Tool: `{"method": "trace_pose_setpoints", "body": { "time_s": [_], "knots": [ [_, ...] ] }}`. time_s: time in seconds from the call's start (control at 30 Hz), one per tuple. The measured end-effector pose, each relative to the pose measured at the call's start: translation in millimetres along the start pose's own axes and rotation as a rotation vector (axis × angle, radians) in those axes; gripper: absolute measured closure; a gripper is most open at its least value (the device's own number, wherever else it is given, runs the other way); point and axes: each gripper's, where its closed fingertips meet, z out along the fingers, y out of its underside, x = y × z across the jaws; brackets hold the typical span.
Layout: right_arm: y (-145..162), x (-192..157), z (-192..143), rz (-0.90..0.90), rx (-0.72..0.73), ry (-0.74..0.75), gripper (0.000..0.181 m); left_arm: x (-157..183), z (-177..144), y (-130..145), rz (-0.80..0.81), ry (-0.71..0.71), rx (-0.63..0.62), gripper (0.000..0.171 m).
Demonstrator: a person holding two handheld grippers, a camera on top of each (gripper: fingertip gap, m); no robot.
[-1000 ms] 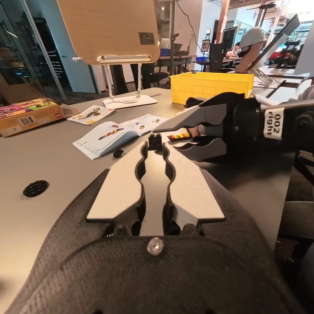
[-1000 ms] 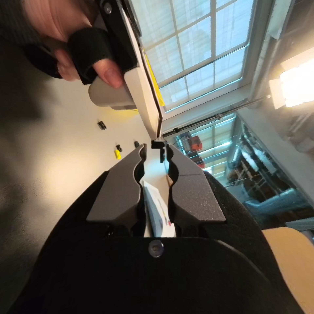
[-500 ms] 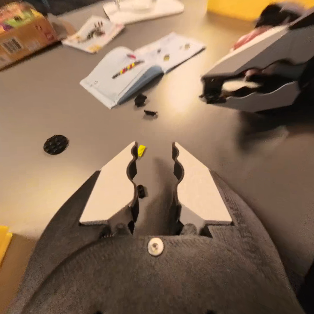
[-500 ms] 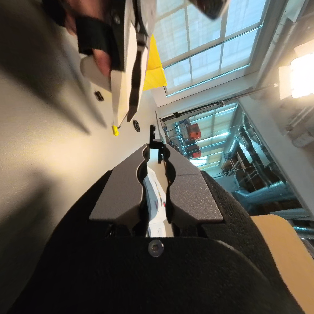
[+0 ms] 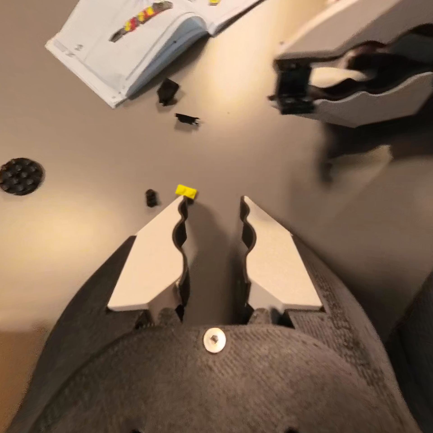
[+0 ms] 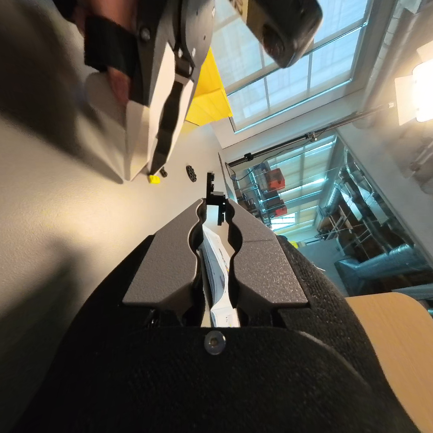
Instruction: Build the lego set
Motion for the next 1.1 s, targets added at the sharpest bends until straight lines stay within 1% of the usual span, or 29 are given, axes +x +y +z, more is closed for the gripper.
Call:
{"method": "trace_pose_setpoints", "body": {
  "time_s": [0.03, 0.07, 0.13, 0.2, 0.27, 0.33, 0.4, 0.5, 0.6, 0.7, 0.77, 0.97, 1.03, 1.1],
  "knots": [
    [-0.4, 0.2, -0.3, -0.001, 0.003, 0.002, 0.168, 7.2, -1.8, -0.6, 0.024, 0.028, 0.001, 0.133],
    [-1.0, 0.4, -0.6, -0.004, 0.007, 0.003, 0.168, 8.3, -4.3, -3.7, 0.054, 0.023, 0.02, 0.139],
    [-3.1, 0.3, -1.4, -0.022, 0.021, 0.007, 0.168, -4.4, -9.6, -8.5, 0.115, -0.04, 0.041, 0.14],
    [-3.3, -0.1, -1.7, -0.051, 0.027, 0.01, 0.168, -16.7, -12.0, -9.6, 0.142, -0.055, 0.035, 0.14],
    [-2.2, 0.9, -1.8, -0.088, 0.024, 0.022, 0.168, -21.6, -11.9, -10.4, 0.073, -0.014, 0.025, 0.138],
    [-0.9, 1.5, -2.0, -0.136, 0.021, 0.034, 0.168, -18.2, -10.6, -13.0, 0.005, 0.03, 0.036, 0.137],
    [-0.2, 1.6, -1.9, -0.181, 0.018, 0.043, 0.168, -17.1, -7.5, -12.2, -0.002, 0.007, 0.048, 0.133],
    [-1.2, 1.0, -1.7, -0.21, 0.024, 0.048, 0.168, -24.2, -2.5, -6.4, 0.021, -0.089, 0.056, 0.129],
    [-1.4, 0.5, -1.2, -0.195, 0.028, 0.042, 0.168, -19.5, 1.0, -3.4, -0.015, -0.06, 0.072, 0.134],
    [-1.1, -0.1, -0.2, -0.187, 0.029, 0.036, 0.168, -20.4, -0.3, -4.8, -0.025, -0.064, 0.083, 0.141],
    [-1.7, -0.6, 0.2, -0.189, 0.031, 0.036, 0.168, -20.7, 1.9, -2.5, -0.025, -0.066, 0.062, 0.142],
    [-3.8, -2.9, 1.6, -0.215, 0.037, 0.031, 0.168, -18.5, 3.6, -4.2, -0.012, -0.06, 0.062, 0.147],
    [-4.4, -3.7, 2.1, -0.238, 0.037, 0.033, 0.169, -16.0, 3.9, -4.4, -0.005, -0.048, 0.06, 0.156],
    [-4.8, -4.4, 2.6, -0.289, 0.035, 0.042, 0.169, -12.5, 0.6, -9.7, 0.043, -0.05, 0.095, 0.156]
  ]
}}
